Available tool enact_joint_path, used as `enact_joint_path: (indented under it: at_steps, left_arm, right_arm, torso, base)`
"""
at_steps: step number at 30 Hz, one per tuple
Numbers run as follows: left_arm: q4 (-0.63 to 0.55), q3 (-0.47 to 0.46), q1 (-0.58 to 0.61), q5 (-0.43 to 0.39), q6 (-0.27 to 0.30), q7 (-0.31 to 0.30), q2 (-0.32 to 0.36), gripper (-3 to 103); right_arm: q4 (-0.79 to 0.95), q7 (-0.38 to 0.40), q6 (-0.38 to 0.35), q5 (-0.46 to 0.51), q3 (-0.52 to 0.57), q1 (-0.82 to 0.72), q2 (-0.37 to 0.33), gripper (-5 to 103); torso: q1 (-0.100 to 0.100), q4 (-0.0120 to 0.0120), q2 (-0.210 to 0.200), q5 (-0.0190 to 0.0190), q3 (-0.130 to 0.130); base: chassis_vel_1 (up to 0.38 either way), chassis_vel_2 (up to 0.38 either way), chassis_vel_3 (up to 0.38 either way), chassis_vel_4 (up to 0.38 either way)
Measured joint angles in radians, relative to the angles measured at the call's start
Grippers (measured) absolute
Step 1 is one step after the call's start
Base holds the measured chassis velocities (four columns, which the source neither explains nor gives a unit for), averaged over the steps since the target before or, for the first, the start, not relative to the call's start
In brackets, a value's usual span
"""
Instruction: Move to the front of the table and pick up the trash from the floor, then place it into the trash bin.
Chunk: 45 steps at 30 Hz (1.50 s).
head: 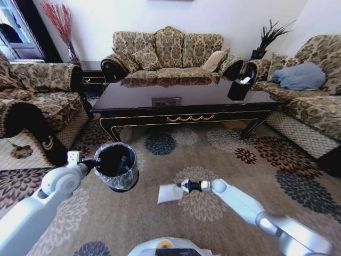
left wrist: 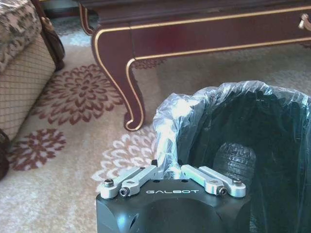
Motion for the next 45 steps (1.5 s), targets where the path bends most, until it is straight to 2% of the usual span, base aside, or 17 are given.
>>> enact_joint_path:
  at_steps: [1,8,10,13,21,23,30,36,45]
  left_arm:
    - [0.000,0.000,0.000,0.000,0.000,0.000,0.000,3]
    - [-0.015,0.039,0.006,0.004,-0.010,-0.008,-0.002,3]
    - [-0.015,0.044,0.005,0.004,-0.010,-0.009,-0.002,3]
    - [-0.016,0.084,-0.017,0.002,-0.008,-0.017,0.007,3]
    - [-0.004,0.113,-0.056,-0.011,-0.003,-0.019,0.018,3]
    - [0.008,0.125,-0.074,-0.013,-0.002,-0.020,0.018,3]
    - [0.032,0.146,-0.104,-0.014,0.000,-0.020,0.002,3]
    - [0.059,0.161,-0.144,-0.021,0.001,-0.017,-0.007,3]
    - [0.091,0.178,-0.191,-0.037,0.002,-0.015,-0.018,3]
  right_arm:
    - [0.000,0.000,0.000,0.000,0.000,0.000,0.000,0]
    - [0.227,0.152,-0.047,0.113,0.050,-0.002,-0.052,0]
    - [0.237,0.157,-0.051,0.119,0.051,-0.001,-0.054,0]
    - [0.342,0.218,-0.096,0.183,0.066,0.025,-0.072,0]
    - [0.433,0.287,-0.152,0.274,0.053,0.076,-0.070,0]
    - [0.470,0.327,-0.177,0.322,0.025,0.114,-0.062,0]
    - [0.510,0.396,-0.218,0.394,-0.061,0.228,-0.027,0]
    - [0.505,0.440,-0.222,0.394,-0.157,0.325,0.018,0]
    - [0.472,0.480,-0.219,0.369,-0.258,0.390,0.092,0]
  torso:
    - [0.000,0.0000,0.000,0.0000,0.000]
    - [0.000,0.0000,0.000,0.0000,0.000]
    - [0.000,0.0000,0.000,0.0001,0.000]
    - [0.000,0.0001,0.000,-0.0001,0.000]
    - [0.000,-0.0001,0.000,0.0000,0.000]
    - [0.000,-0.0001,0.000,-0.0001,0.000]
    - [0.000,0.0001,0.000,-0.0003,0.000]
    - [0.000,0.0001,0.000,-0.0002,0.000]
    - [0.000,0.0000,0.000,-0.0002,0.000]
  base:
    - [0.000,0.000,0.000,0.000]
    - [0.000,0.000,0.000,0.000]
    - [0.000,0.000,0.000,0.000]
    - [0.000,0.000,0.000,0.000]
    - [0.000,0.000,0.000,0.000]
    - [0.000,0.000,0.000,0.000]
    - [0.000,0.000,0.000,0.000]
    - [0.000,0.000,0.000,0.000]
    - [0.000,0.000,0.000,0.000]
